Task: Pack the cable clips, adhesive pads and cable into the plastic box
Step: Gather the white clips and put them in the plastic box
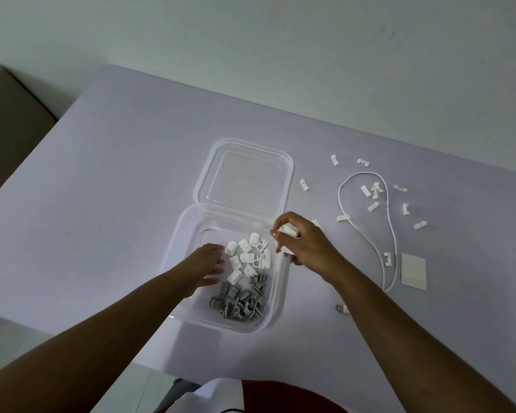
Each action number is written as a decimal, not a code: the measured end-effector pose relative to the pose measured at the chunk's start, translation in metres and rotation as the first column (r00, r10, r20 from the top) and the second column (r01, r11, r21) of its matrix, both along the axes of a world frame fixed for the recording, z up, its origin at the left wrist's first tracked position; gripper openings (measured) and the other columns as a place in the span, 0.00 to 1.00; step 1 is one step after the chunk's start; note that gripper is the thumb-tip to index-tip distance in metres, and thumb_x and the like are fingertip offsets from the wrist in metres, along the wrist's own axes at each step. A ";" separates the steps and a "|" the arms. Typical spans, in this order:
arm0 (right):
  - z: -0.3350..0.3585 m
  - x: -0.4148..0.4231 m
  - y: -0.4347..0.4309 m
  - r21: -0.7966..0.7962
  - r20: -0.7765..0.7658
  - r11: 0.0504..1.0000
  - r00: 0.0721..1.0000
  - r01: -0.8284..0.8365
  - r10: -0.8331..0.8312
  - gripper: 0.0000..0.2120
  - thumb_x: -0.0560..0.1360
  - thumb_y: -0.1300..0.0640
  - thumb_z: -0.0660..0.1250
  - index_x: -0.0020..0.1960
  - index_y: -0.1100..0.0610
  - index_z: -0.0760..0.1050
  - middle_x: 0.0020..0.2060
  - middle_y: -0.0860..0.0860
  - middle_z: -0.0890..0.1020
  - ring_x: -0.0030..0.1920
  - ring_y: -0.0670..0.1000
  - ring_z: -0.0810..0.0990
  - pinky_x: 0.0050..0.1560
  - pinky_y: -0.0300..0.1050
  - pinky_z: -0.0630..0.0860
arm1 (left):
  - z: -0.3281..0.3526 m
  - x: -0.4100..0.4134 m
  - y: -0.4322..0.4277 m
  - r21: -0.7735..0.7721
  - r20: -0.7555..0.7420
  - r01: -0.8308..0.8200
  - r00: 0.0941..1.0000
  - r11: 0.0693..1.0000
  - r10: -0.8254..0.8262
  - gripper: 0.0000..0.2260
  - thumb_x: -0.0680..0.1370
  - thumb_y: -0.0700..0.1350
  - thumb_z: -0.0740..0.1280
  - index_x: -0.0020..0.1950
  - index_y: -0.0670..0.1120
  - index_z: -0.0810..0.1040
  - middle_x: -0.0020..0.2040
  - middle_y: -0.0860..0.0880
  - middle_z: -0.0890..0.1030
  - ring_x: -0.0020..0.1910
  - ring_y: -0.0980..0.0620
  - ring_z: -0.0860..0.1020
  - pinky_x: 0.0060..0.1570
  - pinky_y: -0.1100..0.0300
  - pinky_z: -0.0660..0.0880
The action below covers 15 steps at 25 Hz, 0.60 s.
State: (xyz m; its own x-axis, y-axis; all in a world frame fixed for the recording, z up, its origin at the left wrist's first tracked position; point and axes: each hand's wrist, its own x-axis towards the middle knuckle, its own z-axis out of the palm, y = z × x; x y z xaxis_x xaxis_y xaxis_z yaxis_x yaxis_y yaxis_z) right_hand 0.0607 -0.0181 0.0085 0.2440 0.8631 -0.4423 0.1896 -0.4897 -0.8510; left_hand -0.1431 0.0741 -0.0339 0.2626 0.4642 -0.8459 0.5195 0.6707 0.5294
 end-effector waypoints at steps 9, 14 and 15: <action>-0.021 -0.040 0.063 -0.397 0.492 0.826 0.666 -0.401 0.560 0.10 0.78 0.60 0.62 0.59 0.58 0.74 0.55 0.58 0.78 0.45 0.56 0.81 0.43 0.45 0.78 | -0.002 0.017 -0.009 -0.129 0.116 -0.057 0.991 0.990 0.072 0.15 0.82 0.48 0.60 0.67 0.45 0.70 0.61 0.40 0.75 0.59 0.41 0.76 0.59 0.49 0.76; -0.022 -0.046 0.058 -0.446 0.581 0.778 0.518 -0.442 0.628 0.16 0.77 0.63 0.65 0.65 0.57 0.72 0.60 0.57 0.73 0.51 0.57 0.79 0.50 0.45 0.76 | 0.000 0.016 -0.004 -0.133 0.125 -0.064 0.989 0.989 0.081 0.15 0.82 0.48 0.59 0.66 0.43 0.71 0.58 0.39 0.77 0.55 0.41 0.78 0.50 0.54 0.78; -0.021 -0.044 0.057 -0.446 0.580 0.783 0.526 -0.433 0.622 0.17 0.77 0.64 0.65 0.65 0.57 0.72 0.60 0.57 0.74 0.52 0.57 0.79 0.51 0.45 0.76 | 0.001 0.016 -0.003 -0.148 0.132 -0.074 0.987 0.986 0.094 0.15 0.82 0.47 0.60 0.66 0.43 0.71 0.59 0.38 0.77 0.56 0.40 0.78 0.49 0.54 0.78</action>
